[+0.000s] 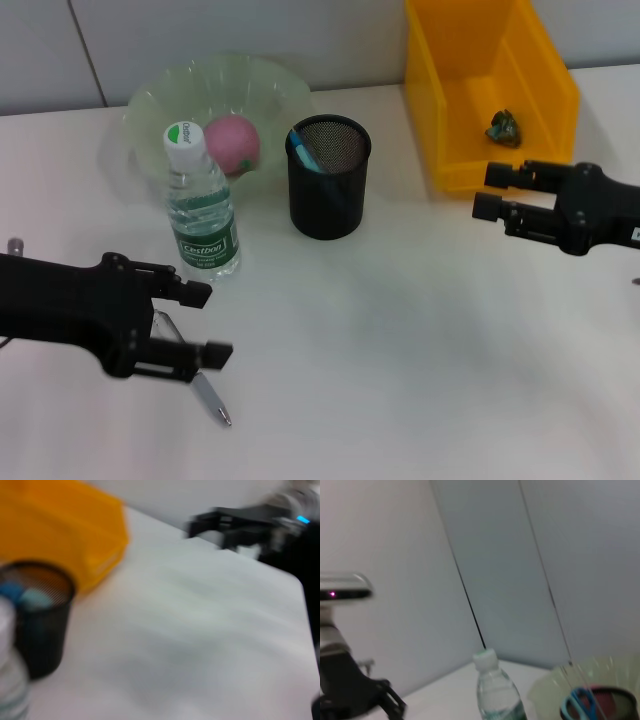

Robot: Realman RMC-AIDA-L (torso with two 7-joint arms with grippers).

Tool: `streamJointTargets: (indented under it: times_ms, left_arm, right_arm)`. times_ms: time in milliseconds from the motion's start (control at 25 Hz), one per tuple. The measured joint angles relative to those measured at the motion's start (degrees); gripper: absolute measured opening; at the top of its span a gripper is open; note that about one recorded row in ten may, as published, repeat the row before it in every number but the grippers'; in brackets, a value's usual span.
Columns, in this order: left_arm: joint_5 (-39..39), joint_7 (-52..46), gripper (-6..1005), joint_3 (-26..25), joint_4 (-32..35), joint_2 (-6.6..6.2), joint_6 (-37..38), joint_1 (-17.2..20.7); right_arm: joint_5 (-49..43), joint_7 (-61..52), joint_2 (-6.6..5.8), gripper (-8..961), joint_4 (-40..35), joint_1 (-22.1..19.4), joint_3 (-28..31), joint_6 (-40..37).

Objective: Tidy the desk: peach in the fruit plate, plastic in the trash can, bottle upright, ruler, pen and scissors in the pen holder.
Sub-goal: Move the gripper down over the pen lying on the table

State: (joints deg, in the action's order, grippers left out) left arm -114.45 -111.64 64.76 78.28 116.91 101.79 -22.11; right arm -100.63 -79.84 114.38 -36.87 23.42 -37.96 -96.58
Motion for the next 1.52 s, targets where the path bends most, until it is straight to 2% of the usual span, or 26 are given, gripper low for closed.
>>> streamJointTargets:
  times_ms: [80, 120, 200, 360, 440, 480, 680, 720, 840, 920, 1040, 1160, 1360, 1520]
  left_arm:
    - [-0.1, 2.8, 725, 0.0, 0.9, -0.11, 1.0, -0.2]
    - [-0.8, 8.6, 725, 0.3, 2.6, -0.41, 2.6, -1.0]
    - [-3.6, 12.6, 725, 0.9, 3.4, -0.48, 2.9, -2.3]
    - [-16.3, 21.7, 725, 2.2, 4.0, 1.09, 2.0, -5.5]
    - [-16.3, 21.7, 725, 2.2, 4.0, 1.09, 2.0, -5.5]
    - [-21.4, 26.5, 725, 5.3, 4.0, 1.26, 0.2, -7.2]
    - [-23.8, 29.9, 725, 7.2, 4.2, 1.17, -0.4, -8.5]
    - [-26.1, 33.2, 725, 9.9, 4.3, 1.3, -0.6, -9.3]
    - [-26.9, 34.3, 725, 11.2, 4.4, 1.38, -1.0, -9.5]
    - [-29.6, 36.7, 725, 14.9, 4.3, 1.43, -2.4, -10.2]
    - [-32.1, 38.7, 726, 17.4, 3.5, 1.54, -3.3, -10.9]
    - [-33.2, 40.5, 726, 18.3, 2.5, 1.55, -3.9, -11.6]
    - [-34.1, 43.1, 726, 19.4, 0.2, 1.56, -4.5, -13.4]
    - [-34.4, 43.5, 726, 22.1, -1.9, 1.56, -5.9, -14.8]
  right_arm:
    - [-1.6, -1.9, -0.12, 574, 0.0, 0.0, 0.1, 1.2]
    - [-2.3, -3.1, -0.17, 574, 0.0, 0.1, 0.2, 1.7]
    - [-3.3, -4.9, -0.21, 574, 0.0, 0.1, 0.4, 2.0]
    - [-5.1, -9.4, -0.26, 573, 0.0, 0.1, 0.5, 2.9]
    - [-5.4, -10.2, -0.27, 573, 0.0, 0.1, 0.4, 3.3]
    - [-5.6, -11.1, -0.28, 573, 0.0, 0.1, 0.3, 3.8]
    - [-6.7, -13.1, 0.01, 574, 0.6, 0.4, 0.3, 6.2]
    - [-6.9, -13.4, 0.15, 574, 0.8, 0.5, 0.3, 6.7]
    - [-7.4, -14.6, 0.22, 574, 2.0, 0.9, 0.0, 7.7]
    - [-8.9, -17.1, 0.22, 574, 2.2, 1.7, -0.2, 6.9]
    - [-10.6, -18.5, 0.27, 574, 2.2, 2.3, -0.2, 5.4]
    - [-12.6, -19.1, 0.72, 574, 2.2, 3.5, -0.3, 2.2]
    - [-13.1, -19.5, 0.85, 573, 2.2, 4.2, -0.3, 1.3]
    - [-13.1, -19.9, 0.86, 573, 2.2, 4.3, -0.3, 1.8]
